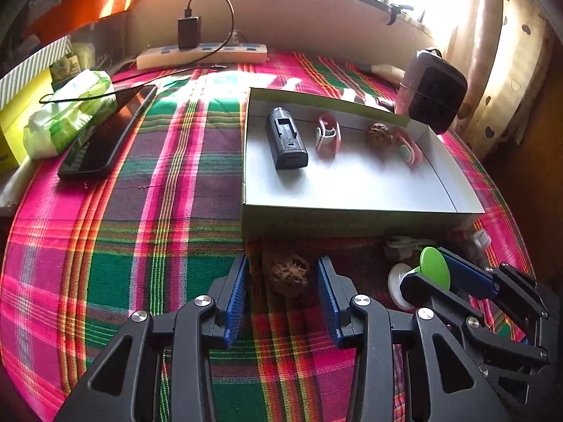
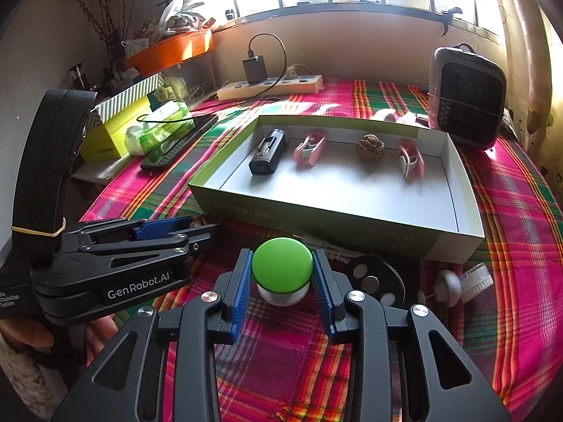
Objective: Organize objects
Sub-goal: 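Close the left tool on the brown walnut while the right holds the green cup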
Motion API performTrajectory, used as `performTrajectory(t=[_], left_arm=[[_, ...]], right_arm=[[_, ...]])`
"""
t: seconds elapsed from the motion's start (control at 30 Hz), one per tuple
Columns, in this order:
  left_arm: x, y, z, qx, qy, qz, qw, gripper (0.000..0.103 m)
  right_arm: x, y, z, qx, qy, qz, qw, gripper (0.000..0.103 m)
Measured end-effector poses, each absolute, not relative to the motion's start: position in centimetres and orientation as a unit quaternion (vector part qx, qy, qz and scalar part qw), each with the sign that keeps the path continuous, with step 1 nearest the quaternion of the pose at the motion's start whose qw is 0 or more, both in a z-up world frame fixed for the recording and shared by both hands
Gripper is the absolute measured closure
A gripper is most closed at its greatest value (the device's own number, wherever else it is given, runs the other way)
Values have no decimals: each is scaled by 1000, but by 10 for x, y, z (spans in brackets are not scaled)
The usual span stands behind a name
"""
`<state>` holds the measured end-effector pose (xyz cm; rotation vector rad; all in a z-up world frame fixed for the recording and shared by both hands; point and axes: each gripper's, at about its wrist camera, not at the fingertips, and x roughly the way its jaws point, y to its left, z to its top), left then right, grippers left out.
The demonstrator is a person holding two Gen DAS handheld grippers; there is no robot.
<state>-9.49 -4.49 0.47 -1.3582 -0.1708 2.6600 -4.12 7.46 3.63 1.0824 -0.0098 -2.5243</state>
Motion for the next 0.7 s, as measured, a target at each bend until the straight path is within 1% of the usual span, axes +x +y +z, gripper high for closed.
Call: performTrajectory(t=[0.3,0.37,0.43,0.7], left_arm=[[-95,-44,5,-452,-55,887,69,67],[-95,-44,5,-452,-54,888,69,69],[-95,-44,4,-452,-55,888,69,75],[-94,-44,4,-451,-55,888,68,75]], right_arm=[[-41,75,35,387,-6,-901,198,68],[-41,75,35,387,-6,-900,199,68],[-41,75,35,387,-6,-900,199,68],[-40,75,35,387,-6,-900,199,68]])
